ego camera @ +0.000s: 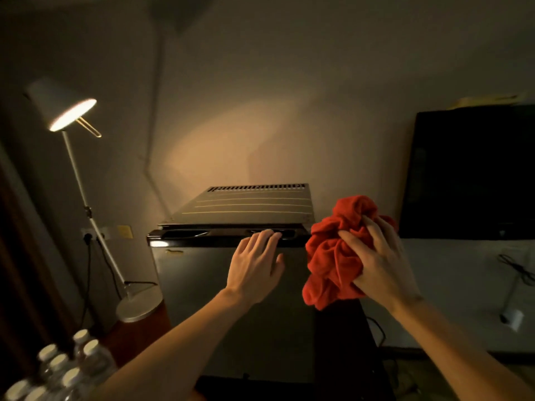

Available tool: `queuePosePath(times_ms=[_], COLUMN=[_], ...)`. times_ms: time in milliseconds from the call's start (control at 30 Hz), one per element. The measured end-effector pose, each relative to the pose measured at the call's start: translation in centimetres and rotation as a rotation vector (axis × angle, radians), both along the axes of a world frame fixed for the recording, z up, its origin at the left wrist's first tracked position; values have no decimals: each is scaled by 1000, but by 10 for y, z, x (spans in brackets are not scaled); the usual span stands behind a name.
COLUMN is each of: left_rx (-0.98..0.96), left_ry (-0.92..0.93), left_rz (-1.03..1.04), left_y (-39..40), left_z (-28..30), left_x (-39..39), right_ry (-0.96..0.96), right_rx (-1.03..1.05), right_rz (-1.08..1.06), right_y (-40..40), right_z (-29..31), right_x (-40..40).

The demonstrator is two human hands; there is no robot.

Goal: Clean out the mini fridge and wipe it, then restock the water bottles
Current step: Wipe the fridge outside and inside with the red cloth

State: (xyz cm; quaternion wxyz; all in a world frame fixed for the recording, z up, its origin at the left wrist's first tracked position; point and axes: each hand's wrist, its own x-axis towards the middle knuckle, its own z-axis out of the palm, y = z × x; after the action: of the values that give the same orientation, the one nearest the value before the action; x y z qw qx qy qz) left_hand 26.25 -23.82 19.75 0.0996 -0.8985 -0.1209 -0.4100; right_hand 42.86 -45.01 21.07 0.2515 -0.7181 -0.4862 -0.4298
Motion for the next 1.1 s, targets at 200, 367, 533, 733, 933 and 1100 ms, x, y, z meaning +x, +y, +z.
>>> queuePosePath(times_ms=[200,367,533,733,933,1100], left_rx=[-28,-22,-73,-91,-87,-105], left_ry=[34,73,86,108,123,71], left_rz=[56,134,213,267,260,222], left_y=[-46,-56,-52,-50,-49,-41], left_z=[17,33,40,48,50,56], left_x=[41,55,61,69,83,100], right_ry=[108,180,235,297,327,328], right_rx=[-105,-130,-144,-172,-194,-247], right_rz=[2,33,95,163,229,297], right_y=[-39,-48,-37,-31,-6,23], right_z=[-8,-6,-4,-6,-11,-15], right_x=[50,79,96,109,121,123])
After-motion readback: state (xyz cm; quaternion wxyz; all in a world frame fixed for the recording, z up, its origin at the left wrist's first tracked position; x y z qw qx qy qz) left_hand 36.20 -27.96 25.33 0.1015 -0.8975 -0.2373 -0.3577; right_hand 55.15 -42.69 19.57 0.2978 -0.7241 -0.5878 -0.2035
